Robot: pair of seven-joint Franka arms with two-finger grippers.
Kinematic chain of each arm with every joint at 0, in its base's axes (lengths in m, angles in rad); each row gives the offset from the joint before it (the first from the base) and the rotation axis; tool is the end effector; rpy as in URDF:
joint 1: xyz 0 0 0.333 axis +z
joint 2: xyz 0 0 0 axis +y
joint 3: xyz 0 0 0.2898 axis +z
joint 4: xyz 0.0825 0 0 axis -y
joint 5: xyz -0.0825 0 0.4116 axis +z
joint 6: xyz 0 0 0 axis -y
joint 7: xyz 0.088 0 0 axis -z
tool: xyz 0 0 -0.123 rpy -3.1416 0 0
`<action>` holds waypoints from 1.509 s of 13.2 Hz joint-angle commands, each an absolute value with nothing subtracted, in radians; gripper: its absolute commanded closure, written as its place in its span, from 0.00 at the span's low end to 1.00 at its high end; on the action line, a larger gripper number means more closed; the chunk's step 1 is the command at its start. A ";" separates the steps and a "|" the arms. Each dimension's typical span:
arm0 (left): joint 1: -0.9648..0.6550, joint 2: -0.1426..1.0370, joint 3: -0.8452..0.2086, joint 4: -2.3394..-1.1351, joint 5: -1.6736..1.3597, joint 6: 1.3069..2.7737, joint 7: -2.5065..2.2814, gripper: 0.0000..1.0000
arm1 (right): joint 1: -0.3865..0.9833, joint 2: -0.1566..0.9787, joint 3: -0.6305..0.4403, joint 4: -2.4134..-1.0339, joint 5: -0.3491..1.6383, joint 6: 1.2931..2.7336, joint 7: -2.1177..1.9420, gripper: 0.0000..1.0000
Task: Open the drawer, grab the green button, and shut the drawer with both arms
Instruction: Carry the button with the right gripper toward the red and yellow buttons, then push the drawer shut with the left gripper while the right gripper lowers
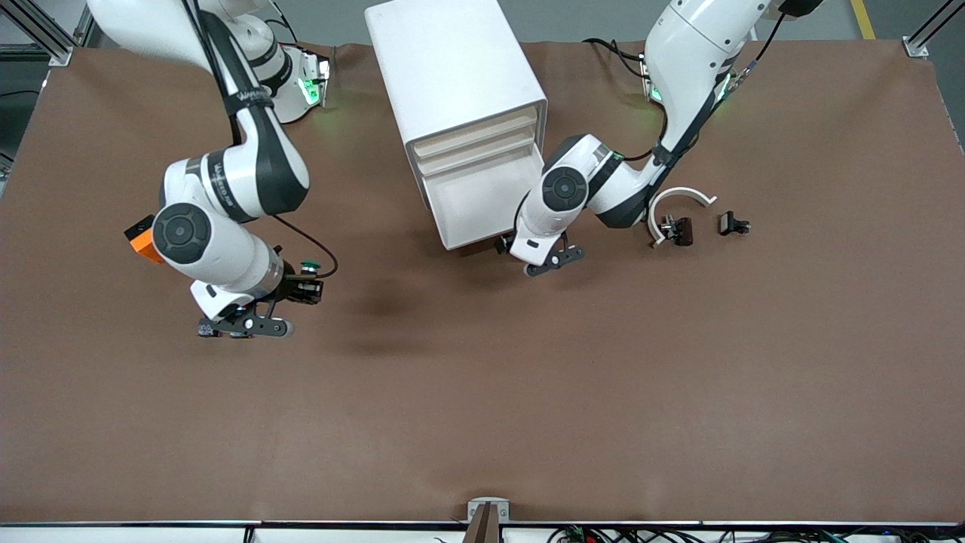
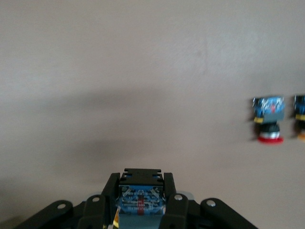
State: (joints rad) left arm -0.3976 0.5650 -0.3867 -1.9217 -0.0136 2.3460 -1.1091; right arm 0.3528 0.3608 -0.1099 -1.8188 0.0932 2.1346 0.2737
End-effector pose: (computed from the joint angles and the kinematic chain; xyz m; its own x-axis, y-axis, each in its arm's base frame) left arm 0.4351 -0.4401 0.1482 0.9027 0.3601 -0.2356 0.3702 -0.9289 -0.0013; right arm 0.6260 0.1632 0.2818 0.9958 -0.0753 -0.0516 -0.0766 -0.9968 -0.0248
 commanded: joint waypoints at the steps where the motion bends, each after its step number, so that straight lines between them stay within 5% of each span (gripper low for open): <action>1: -0.394 0.552 -0.440 -1.919 -0.008 2.257 -1.149 0.00 | 0.258 0.360 -0.091 -1.911 0.083 2.273 0.128 1.00; 11: -0.399 0.590 -0.635 -1.928 -0.011 2.249 -1.321 0.00 | 0.203 0.548 -0.091 -1.910 0.095 2.453 0.089 1.00; 20: -0.299 0.575 -0.597 -1.795 0.011 2.148 -1.336 0.00 | 0.184 0.578 -0.092 -1.901 0.089 2.477 0.084 1.00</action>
